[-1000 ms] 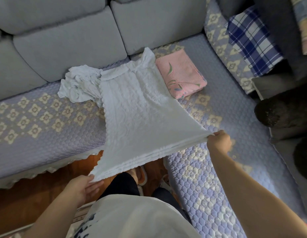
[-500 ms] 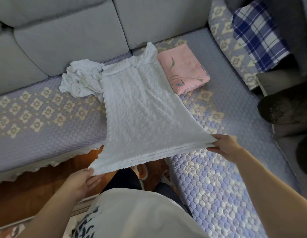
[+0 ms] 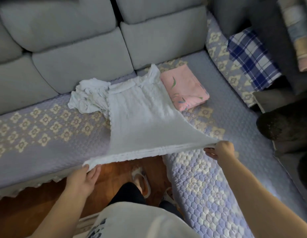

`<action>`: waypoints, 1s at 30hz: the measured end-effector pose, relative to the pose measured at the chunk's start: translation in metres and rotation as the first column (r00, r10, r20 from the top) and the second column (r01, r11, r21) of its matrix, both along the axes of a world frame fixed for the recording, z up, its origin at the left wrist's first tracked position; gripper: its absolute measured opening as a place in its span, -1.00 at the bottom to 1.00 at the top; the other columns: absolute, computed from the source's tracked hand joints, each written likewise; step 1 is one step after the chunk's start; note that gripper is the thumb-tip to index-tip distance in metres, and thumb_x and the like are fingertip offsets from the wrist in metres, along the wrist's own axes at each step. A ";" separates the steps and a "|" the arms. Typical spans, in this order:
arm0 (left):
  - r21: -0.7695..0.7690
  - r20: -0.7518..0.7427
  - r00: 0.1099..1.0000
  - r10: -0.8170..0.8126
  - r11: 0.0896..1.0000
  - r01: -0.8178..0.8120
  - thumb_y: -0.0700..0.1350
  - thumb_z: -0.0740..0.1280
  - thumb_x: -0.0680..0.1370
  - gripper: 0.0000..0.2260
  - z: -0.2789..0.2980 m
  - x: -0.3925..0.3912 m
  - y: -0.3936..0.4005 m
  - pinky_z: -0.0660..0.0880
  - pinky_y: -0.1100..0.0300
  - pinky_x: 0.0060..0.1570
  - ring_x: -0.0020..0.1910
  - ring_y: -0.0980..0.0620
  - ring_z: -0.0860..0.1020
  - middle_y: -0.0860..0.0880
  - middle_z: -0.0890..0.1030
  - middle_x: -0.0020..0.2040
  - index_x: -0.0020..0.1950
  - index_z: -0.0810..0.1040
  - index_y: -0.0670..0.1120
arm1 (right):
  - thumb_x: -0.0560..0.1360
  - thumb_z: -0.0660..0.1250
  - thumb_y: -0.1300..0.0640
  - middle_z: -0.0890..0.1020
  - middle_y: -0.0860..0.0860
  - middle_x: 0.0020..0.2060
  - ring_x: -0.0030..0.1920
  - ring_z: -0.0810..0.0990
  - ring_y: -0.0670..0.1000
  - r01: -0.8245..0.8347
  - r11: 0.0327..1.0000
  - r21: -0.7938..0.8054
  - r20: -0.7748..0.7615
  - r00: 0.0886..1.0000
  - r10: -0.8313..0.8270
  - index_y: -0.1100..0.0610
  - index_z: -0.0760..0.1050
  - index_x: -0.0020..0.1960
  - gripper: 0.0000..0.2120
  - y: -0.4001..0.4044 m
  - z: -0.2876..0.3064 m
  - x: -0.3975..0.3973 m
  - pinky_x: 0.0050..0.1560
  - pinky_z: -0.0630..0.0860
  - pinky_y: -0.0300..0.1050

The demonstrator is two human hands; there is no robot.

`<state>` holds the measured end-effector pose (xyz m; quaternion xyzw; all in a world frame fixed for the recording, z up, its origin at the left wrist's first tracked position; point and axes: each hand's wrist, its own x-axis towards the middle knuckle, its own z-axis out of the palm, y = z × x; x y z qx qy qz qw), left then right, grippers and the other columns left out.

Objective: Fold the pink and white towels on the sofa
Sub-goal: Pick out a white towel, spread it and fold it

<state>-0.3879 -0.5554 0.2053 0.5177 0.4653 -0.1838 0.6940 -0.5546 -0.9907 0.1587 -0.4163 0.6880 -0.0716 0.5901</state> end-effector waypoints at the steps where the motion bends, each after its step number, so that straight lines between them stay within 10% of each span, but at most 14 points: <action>1: -0.051 0.062 0.996 0.061 0.997 -0.058 -0.27 0.10 0.71 -0.64 0.016 0.013 -0.009 0.50 0.01 0.30 0.31 -0.17 0.51 -0.18 0.41 0.46 0.53 0.29 -0.17 | 0.57 -0.06 0.35 0.66 0.24 -0.32 -0.42 0.69 0.17 0.017 1.000 0.015 0.093 0.996 -0.018 0.31 0.46 -0.08 -0.69 -0.002 0.019 0.012 -0.45 0.63 -0.03; 8: -0.283 0.630 0.768 0.114 0.955 0.090 -0.32 0.05 0.69 -0.77 0.258 0.143 -0.080 0.40 0.15 0.39 0.41 -0.12 0.46 -0.26 0.48 0.36 -0.06 0.44 -0.17 | 0.63 0.09 0.40 0.56 0.18 -0.23 -0.53 0.61 0.06 0.114 0.979 -0.171 0.690 0.723 0.037 0.23 0.41 -0.05 -0.81 -0.036 0.285 0.159 -0.54 0.60 -0.07; 13: -0.334 0.832 0.510 0.219 0.931 0.144 -0.28 0.05 0.67 -0.75 0.441 0.178 -0.093 0.66 0.07 -0.10 -0.22 -0.02 0.67 -0.14 0.64 -0.08 0.16 0.51 -0.21 | 0.61 0.02 0.32 0.64 0.16 -0.32 -0.52 0.61 0.04 0.219 0.941 -0.258 0.875 0.466 0.132 0.19 0.44 -0.03 -0.78 -0.043 0.479 0.195 -0.38 0.66 0.00; 18: -0.463 0.817 0.460 0.348 0.871 0.165 -0.27 -0.06 0.69 -0.69 0.523 0.169 -0.096 0.67 0.00 -0.13 -0.18 -0.13 0.63 -0.23 0.64 -0.17 0.13 0.46 -0.29 | 0.62 -0.04 0.31 0.64 0.20 -0.20 -0.44 0.67 0.09 0.231 0.904 -0.360 0.892 0.369 0.261 0.21 0.43 0.11 -0.72 -0.029 0.572 0.185 -0.32 0.69 0.02; 26: -0.350 0.913 0.298 0.278 0.910 0.223 -0.26 -0.04 0.67 -0.59 0.602 0.149 -0.112 0.60 -0.13 0.12 0.08 -0.20 0.66 -0.21 0.48 0.37 0.53 0.25 -0.16 | 0.57 -0.06 0.28 0.67 0.29 -0.17 -0.33 0.72 0.22 0.388 0.872 -0.297 0.952 0.187 0.241 0.20 0.47 0.10 -0.67 -0.019 0.650 0.138 -0.30 0.68 0.07; 30: -0.437 0.899 0.097 0.426 0.875 0.210 -0.24 0.09 0.60 -0.72 0.651 0.136 -0.126 0.66 -0.12 -0.02 -0.11 -0.19 0.72 -0.18 0.49 0.28 0.23 0.50 -0.14 | 0.49 -0.07 0.29 0.70 0.27 -0.17 -0.36 0.71 0.22 0.538 0.803 -0.255 0.959 0.033 0.282 0.13 0.46 0.07 -0.64 -0.020 0.694 0.123 -0.32 0.68 0.08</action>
